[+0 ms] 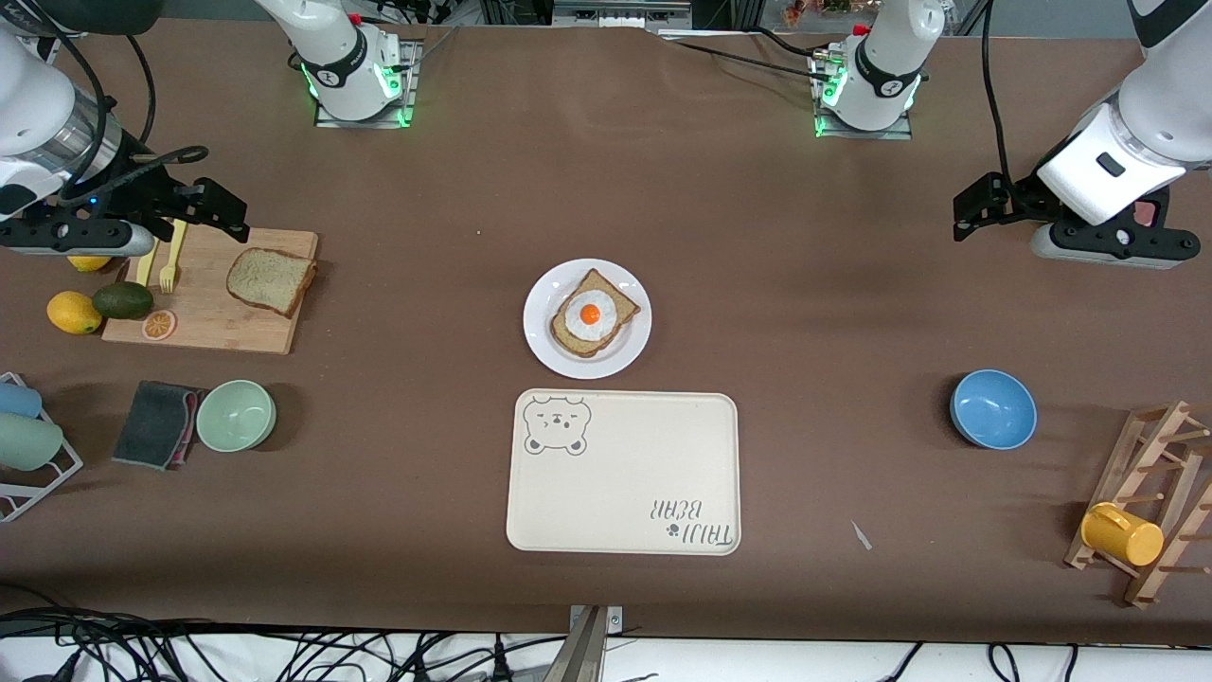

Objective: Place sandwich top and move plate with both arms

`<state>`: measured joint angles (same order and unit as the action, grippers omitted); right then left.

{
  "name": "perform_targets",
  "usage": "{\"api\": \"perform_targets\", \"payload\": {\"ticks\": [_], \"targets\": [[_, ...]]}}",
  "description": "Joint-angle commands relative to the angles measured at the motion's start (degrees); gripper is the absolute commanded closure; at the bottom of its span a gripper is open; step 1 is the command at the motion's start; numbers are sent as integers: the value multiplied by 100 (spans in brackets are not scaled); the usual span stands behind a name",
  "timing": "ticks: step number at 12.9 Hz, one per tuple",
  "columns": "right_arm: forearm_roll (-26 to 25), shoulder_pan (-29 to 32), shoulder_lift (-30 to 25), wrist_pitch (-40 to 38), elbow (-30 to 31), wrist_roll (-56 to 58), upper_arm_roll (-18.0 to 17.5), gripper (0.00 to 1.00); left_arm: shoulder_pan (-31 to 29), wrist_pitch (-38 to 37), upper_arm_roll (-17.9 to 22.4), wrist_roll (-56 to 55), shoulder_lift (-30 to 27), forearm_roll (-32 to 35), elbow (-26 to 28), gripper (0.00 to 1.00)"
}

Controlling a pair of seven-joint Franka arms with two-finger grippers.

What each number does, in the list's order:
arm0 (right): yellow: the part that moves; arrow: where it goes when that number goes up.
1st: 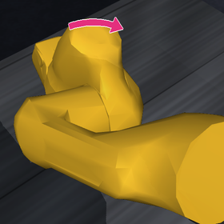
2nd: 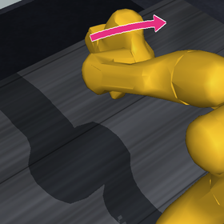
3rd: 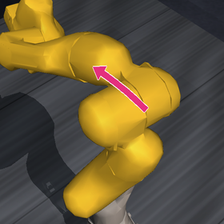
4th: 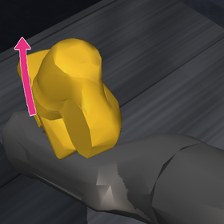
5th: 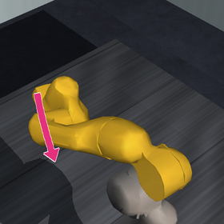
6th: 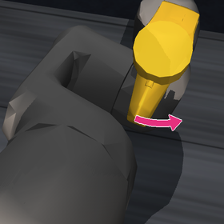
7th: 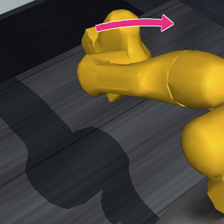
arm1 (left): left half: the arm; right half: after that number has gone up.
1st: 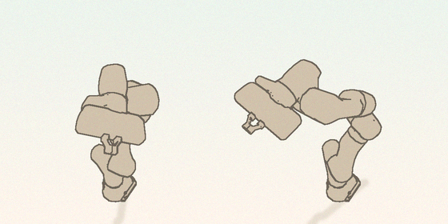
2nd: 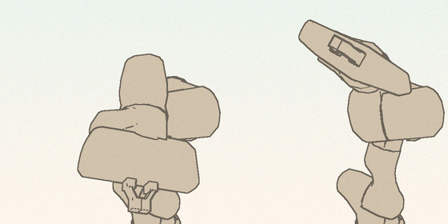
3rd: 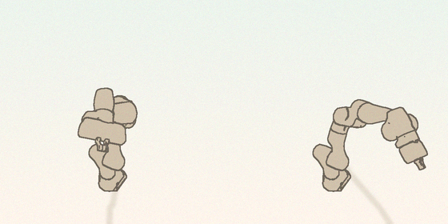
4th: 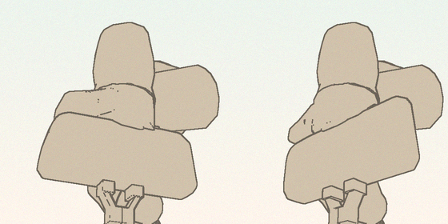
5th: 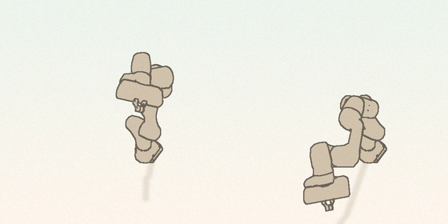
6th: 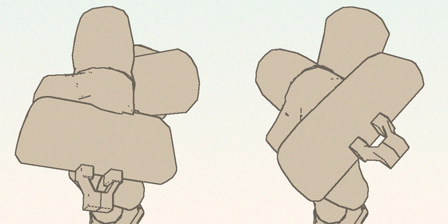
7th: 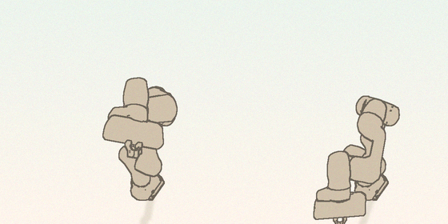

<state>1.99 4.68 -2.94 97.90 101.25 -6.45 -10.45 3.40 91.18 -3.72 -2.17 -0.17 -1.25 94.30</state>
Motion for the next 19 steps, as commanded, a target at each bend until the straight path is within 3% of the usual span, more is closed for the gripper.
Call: {"api": "perform_targets", "payload": {"ticks": [1, 12, 19], "targets": [[109, 86, 57, -140, -131, 91, -80, 1, -15, -65, -6, -55, -63, -86, 0, 0], [100, 77, 13, -359, -202, -515, -273, 0, -42, -65, -6, -55, -63, -86, 0, 0], [29, 94, 171, -421, -606, -314, -299, 0, -59, -65, -6, -55, -63, -86, 0, 0]]}}
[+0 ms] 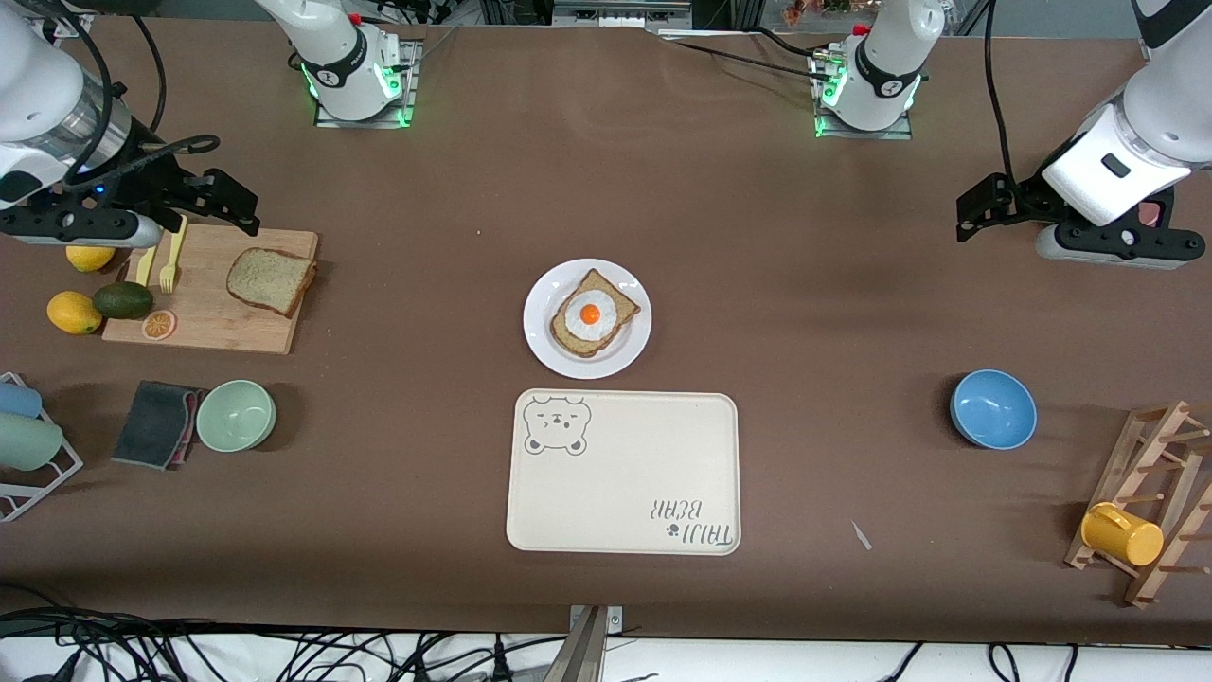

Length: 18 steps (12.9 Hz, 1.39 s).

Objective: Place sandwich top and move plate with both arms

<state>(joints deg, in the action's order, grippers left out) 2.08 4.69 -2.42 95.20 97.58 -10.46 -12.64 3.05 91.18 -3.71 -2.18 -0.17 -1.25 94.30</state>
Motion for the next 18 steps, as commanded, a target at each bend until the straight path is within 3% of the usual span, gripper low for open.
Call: {"api": "perform_targets", "payload": {"ticks": [1, 18], "targets": [[20, 102, 119, -177, -240, 88, -80, 0, -24, -65, -6, -55, -63, -86, 0, 0], [2, 120, 119, -160, -55, 132, -45, 0, -24, -65, -6, -55, -63, -78, 0, 0]]}}
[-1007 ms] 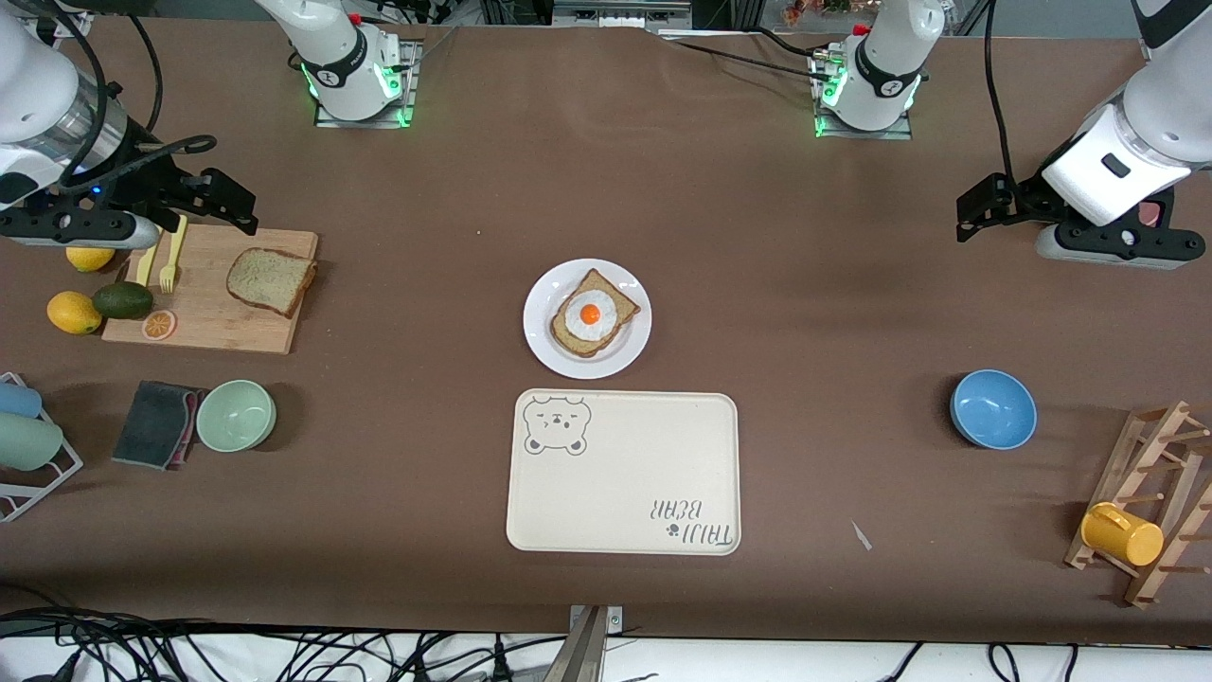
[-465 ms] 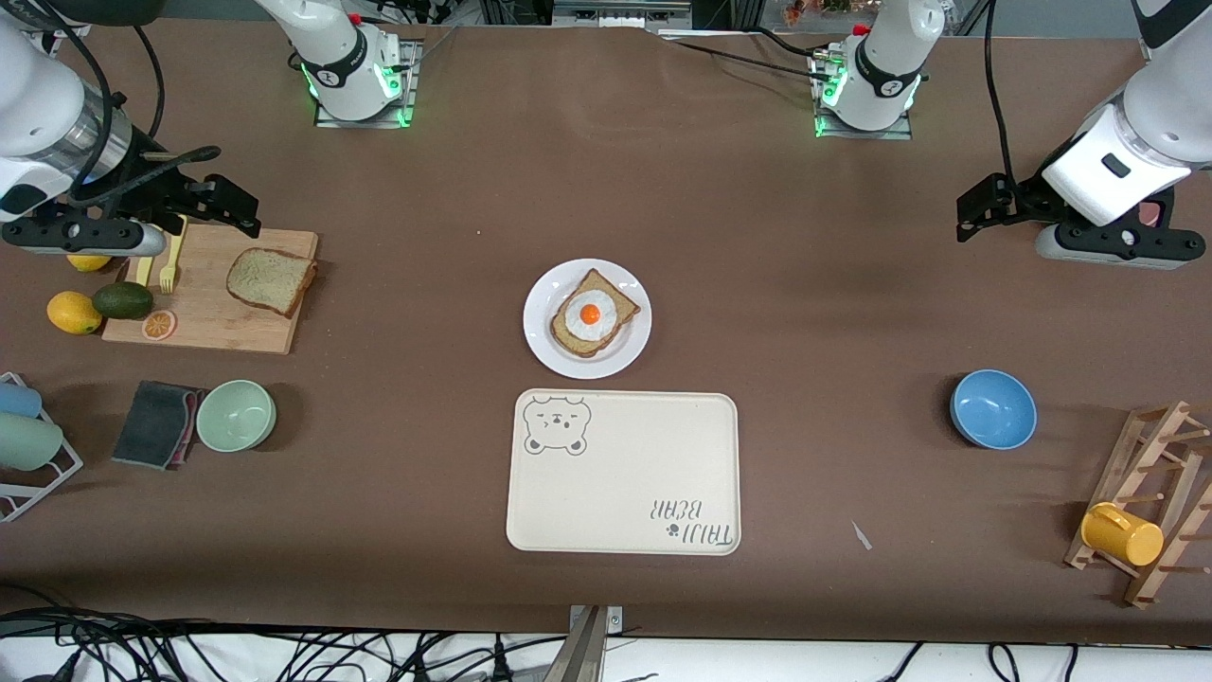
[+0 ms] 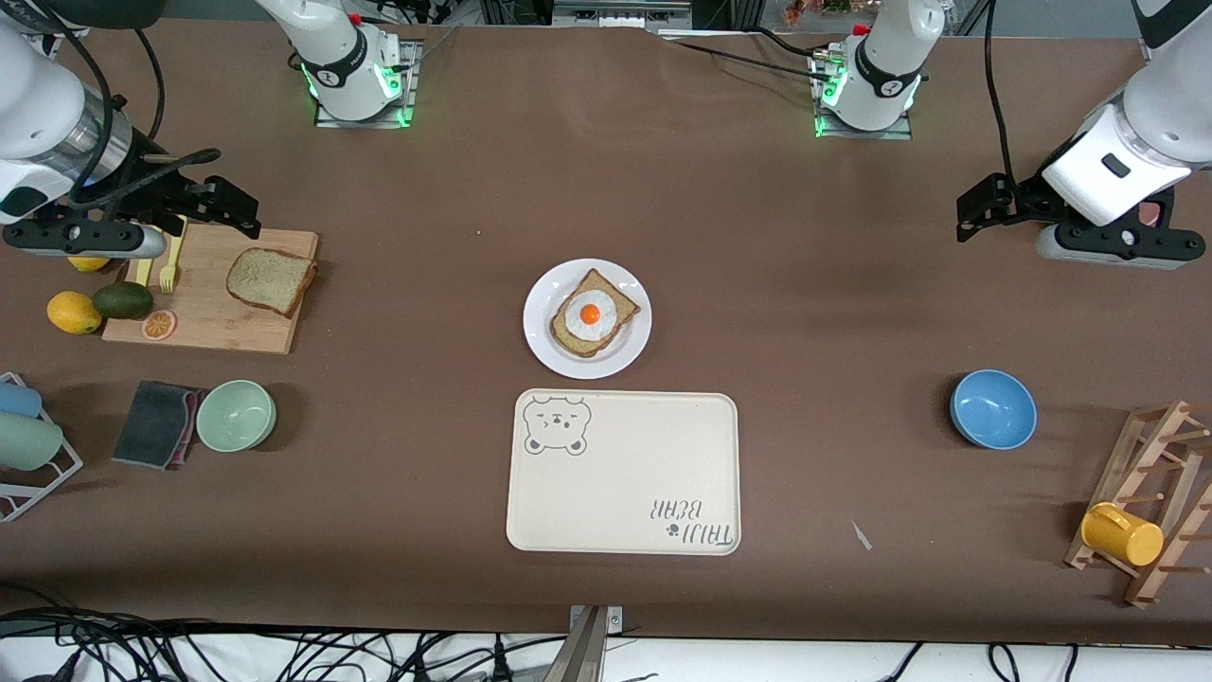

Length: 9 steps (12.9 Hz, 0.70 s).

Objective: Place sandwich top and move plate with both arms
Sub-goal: 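Reach the right gripper to the bread slice on the cutting board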

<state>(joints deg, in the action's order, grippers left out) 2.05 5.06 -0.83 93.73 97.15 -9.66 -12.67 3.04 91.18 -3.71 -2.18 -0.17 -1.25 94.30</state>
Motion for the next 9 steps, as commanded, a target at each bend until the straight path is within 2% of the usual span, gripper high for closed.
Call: {"api": "perform_targets", "payload": {"ticks": [1, 5, 7, 9], "targets": [[-3, 83, -40, 30, 75, 43, -43, 0, -23, -74, -6, -55, -63, -86, 0, 0], [-55, 39, -14, 794, 742, 51, -191, 0, -14, -74, -6, -55, -63, -78, 0, 0], [-755, 48, -14, 1434, 1364, -9, -332, 0, -14, -65, -6, -55, -63, -78, 0, 0], [-873, 48, 82, 2023, 1953, -482, -359, 0, -23, -74, -6, -55, -63, -86, 0, 0]]}}
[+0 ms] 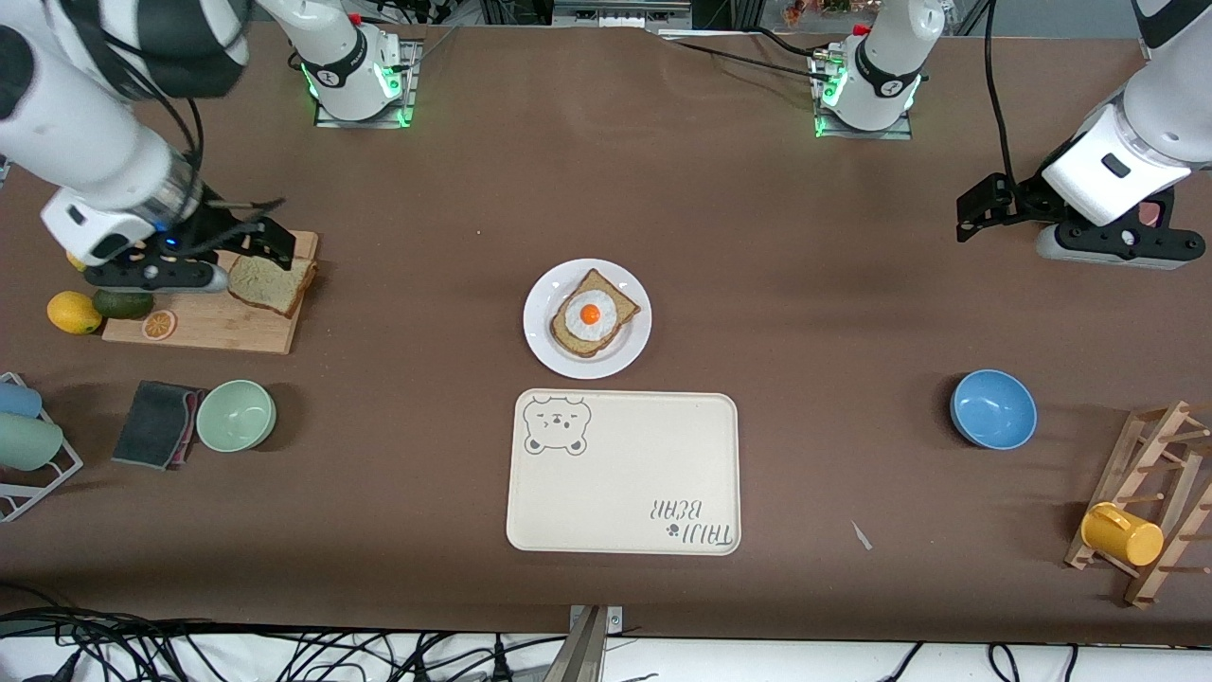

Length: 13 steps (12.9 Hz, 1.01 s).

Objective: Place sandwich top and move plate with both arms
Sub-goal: 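Reach the right gripper to the bread slice on the cutting board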

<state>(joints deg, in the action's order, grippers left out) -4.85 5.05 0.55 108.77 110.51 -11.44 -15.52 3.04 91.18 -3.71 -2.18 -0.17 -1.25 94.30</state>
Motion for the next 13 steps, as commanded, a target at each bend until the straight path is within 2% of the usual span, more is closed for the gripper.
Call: {"api": "perform_targets", "payload": {"ticks": [1, 4, 5, 7, 8, 11, 13], "targets": [[-218, 49, 32, 922, 943, -376, -65, 0, -23, -74, -6, -55, -63, -78, 0, 0], [-691, 58, 497, 1330, 1349, -831, -47, 0, -23, -74, -6, -46, -63, -86, 0, 0], [-1084, 49, 647, 1366, 1524, -1225, -39, 0, -23, -74, -6, -46, -63, -86, 0, 0], [-2191, 49, 1112, 1410, 1588, -2121, -39, 0, -23, -65, -6, -55, -63, -86, 0, 0], [-2492, 57, 1297, 1384, 1588, -2343, -30, 0, -23, -65, -6, -46, -63, -86, 0, 0], [-2565, 75, 1684, 1462, 1579, -2521, 233, 1, -23, -74, -6, -55, -63, -86, 0, 0], [-2565, 66, 1825, 1568, 1588, -2530, 269, 1, -23, -74, -6, -55, -63, -78, 0, 0]]}}
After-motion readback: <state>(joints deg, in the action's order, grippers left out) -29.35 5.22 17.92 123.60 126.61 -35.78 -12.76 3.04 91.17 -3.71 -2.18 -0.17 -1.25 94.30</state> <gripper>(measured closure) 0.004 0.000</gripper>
